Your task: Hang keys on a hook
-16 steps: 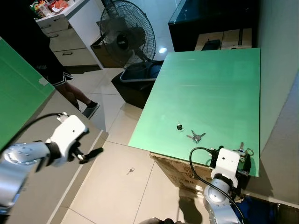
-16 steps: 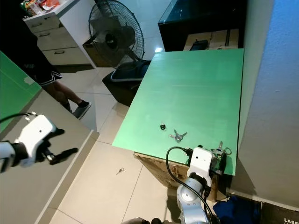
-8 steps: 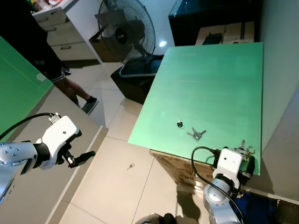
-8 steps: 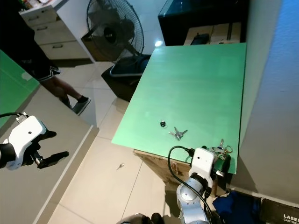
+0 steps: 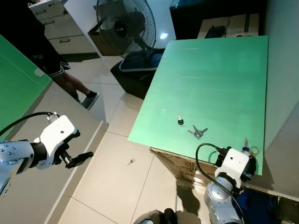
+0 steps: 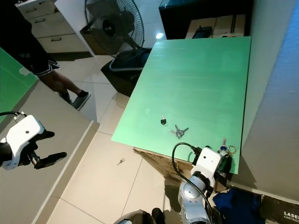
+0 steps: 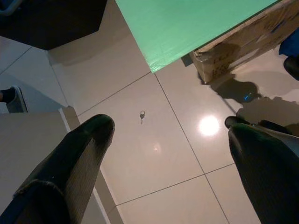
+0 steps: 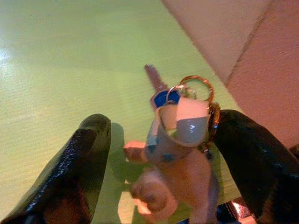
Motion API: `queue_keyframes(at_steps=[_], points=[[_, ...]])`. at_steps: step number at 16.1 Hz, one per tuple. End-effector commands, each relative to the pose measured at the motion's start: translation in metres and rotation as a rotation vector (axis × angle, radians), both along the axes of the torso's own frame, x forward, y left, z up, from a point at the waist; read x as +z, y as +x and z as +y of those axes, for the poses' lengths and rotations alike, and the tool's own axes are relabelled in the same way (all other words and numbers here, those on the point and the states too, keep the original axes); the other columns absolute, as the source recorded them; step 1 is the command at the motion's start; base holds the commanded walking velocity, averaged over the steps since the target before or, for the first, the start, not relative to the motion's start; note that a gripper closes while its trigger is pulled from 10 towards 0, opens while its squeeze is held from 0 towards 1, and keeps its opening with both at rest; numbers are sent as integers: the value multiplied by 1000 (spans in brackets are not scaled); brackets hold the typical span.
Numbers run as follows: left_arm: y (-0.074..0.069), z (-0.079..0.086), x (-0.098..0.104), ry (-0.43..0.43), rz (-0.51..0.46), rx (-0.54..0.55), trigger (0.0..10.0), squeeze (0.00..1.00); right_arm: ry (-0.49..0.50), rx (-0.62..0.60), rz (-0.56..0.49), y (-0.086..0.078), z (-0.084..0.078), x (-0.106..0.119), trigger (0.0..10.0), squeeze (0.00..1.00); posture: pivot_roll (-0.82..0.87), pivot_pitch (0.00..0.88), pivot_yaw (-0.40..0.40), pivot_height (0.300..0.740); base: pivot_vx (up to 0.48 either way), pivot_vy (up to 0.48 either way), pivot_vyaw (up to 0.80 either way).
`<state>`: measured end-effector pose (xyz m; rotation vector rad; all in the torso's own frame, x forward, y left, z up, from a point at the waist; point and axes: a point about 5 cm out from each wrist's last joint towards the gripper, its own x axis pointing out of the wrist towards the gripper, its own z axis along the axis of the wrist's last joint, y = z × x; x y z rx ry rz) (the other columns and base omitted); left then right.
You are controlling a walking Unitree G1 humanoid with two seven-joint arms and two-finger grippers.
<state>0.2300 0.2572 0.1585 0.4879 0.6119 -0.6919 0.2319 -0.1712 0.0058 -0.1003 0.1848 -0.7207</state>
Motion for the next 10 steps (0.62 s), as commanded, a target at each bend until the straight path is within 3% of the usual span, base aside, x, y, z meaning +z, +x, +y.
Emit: queue_keyframes(at_steps=[1,10], points=[[-2,8,0,18,16,31,10000,0,35,30,17,-5,14,-6,0,0,95,164,400,740,0,0,0],[-4,7,-4,8,22,37,10000,0,33,10,-10,-9,14,-2,0,0,86,178,400,740,0,0,0]])
